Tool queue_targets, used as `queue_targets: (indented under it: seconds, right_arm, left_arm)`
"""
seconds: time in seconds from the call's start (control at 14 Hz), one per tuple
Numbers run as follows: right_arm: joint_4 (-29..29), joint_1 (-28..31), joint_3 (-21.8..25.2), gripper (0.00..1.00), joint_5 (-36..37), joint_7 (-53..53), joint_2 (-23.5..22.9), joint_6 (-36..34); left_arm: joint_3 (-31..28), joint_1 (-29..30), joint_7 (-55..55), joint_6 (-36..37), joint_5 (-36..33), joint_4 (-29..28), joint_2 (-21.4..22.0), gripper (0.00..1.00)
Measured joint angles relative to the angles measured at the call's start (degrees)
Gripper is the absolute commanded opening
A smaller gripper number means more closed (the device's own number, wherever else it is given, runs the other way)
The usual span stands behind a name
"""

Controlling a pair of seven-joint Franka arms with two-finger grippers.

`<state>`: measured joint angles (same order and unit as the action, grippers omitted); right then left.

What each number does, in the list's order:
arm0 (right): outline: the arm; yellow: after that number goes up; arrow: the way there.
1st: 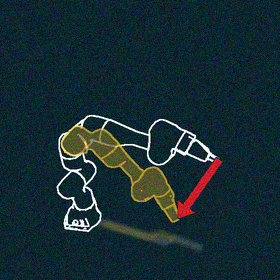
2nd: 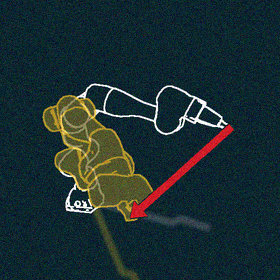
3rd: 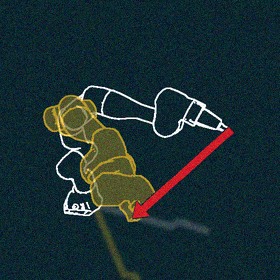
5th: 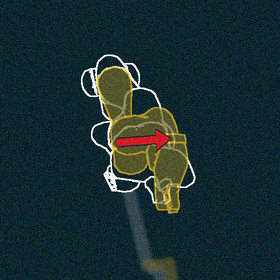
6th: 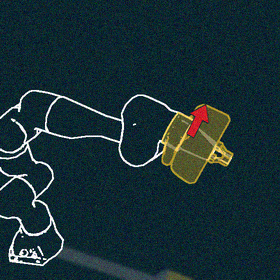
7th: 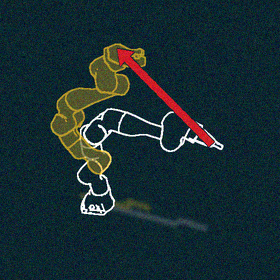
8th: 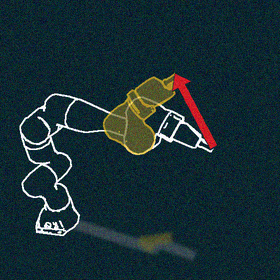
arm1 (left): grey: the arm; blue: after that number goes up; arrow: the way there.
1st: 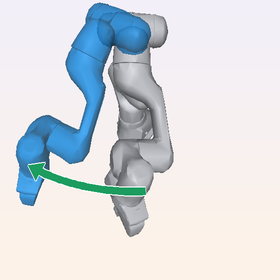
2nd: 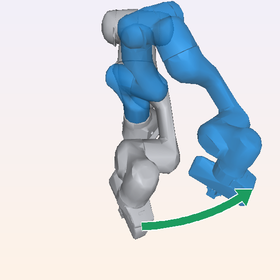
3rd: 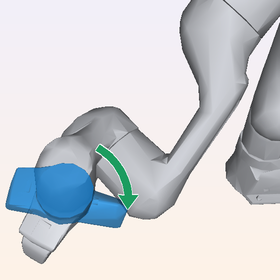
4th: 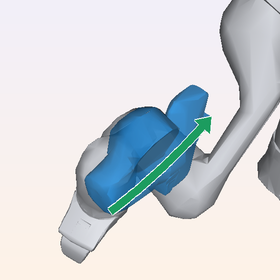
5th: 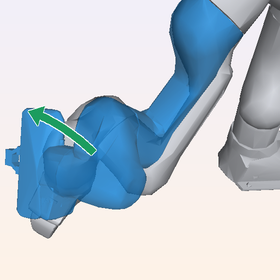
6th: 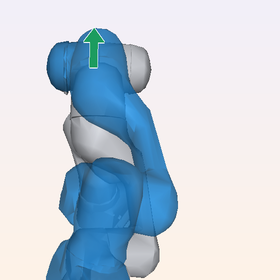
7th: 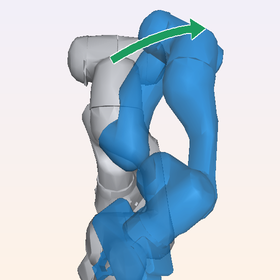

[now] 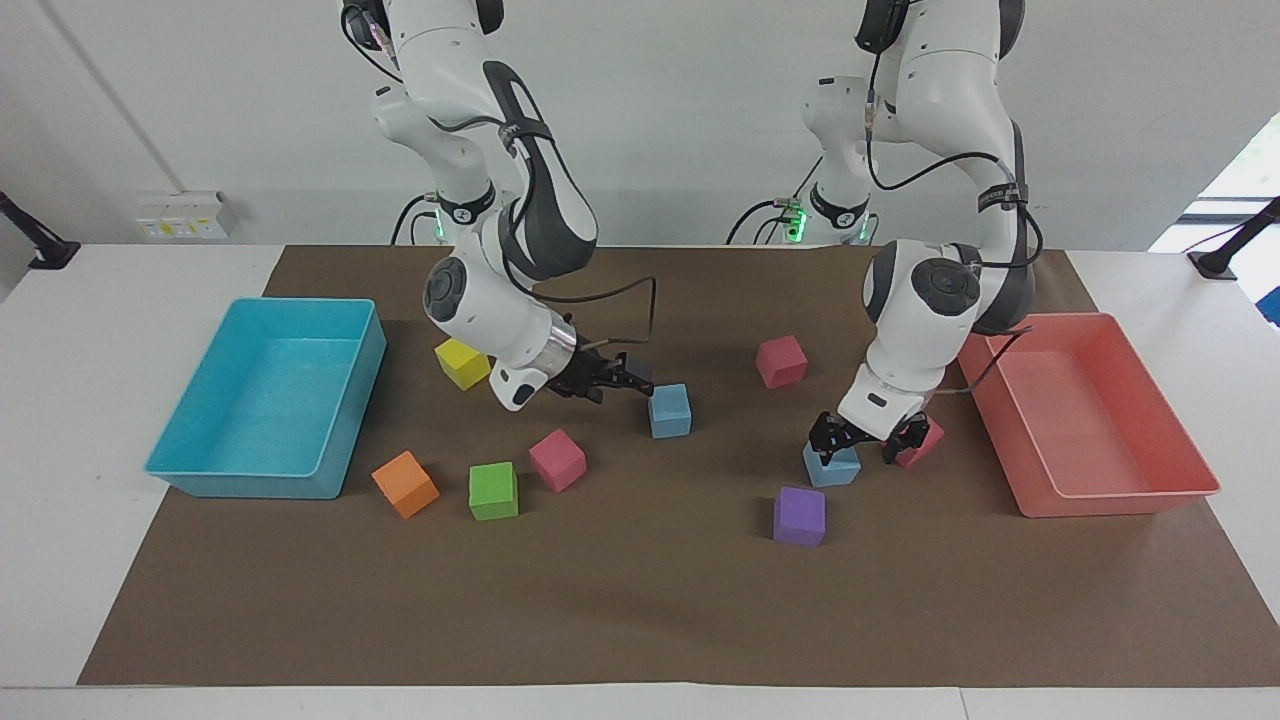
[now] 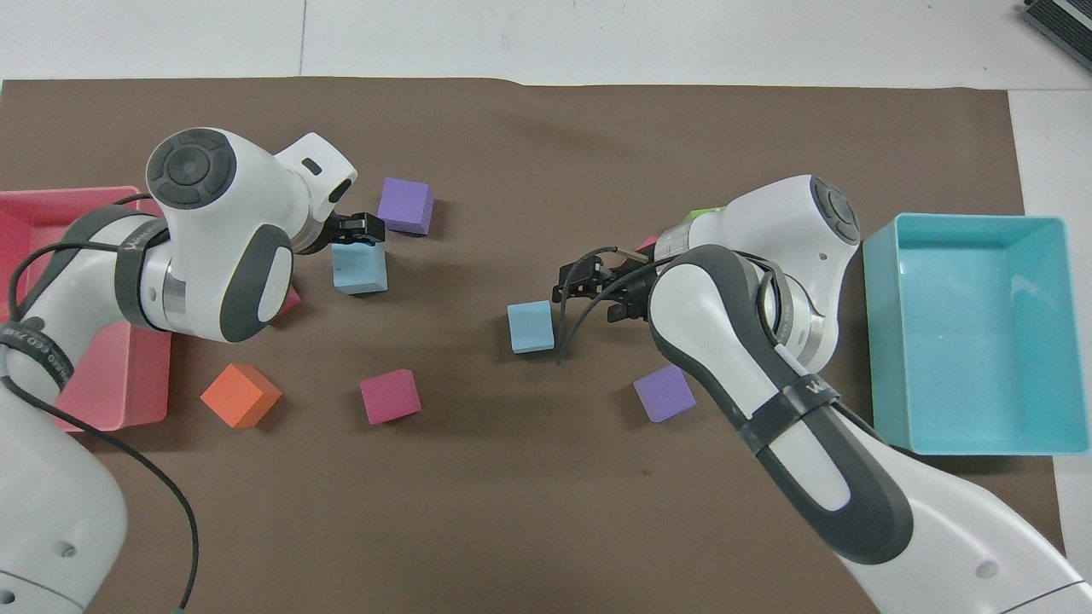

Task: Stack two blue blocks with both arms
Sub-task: 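Reach the left gripper to the other light-blue cube near the pink bin, then lower the left gripper and grasp the light-blue cube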

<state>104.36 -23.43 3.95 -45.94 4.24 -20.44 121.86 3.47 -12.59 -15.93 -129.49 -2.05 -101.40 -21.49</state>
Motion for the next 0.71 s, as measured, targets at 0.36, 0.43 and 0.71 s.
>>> queue_targets:
  seconds: [0.36,0.43,0.71]
  right_arm:
    - [4.22,1.00,0.11,0.35,-7.26,-4.31,-0.02,1.81]
    - [4.55,1.27,0.11,0.19,-7.69,-4.32,-0.01,1.86]
    - [5.98,2.04,0.13,0.00,-11.12,-4.36,-0.03,2.11]
  left_arm:
    - [0.18,-1.84,-6.66,-2.36,0.00,-2.26,-1.33,1.00]
    - [0.15,-1.89,-6.77,-2.46,-0.01,-2.46,-1.53,1.00]
    - [-0.43,-1.83,-6.78,-2.58,-0.98,-2.51,-1.64,1.00]
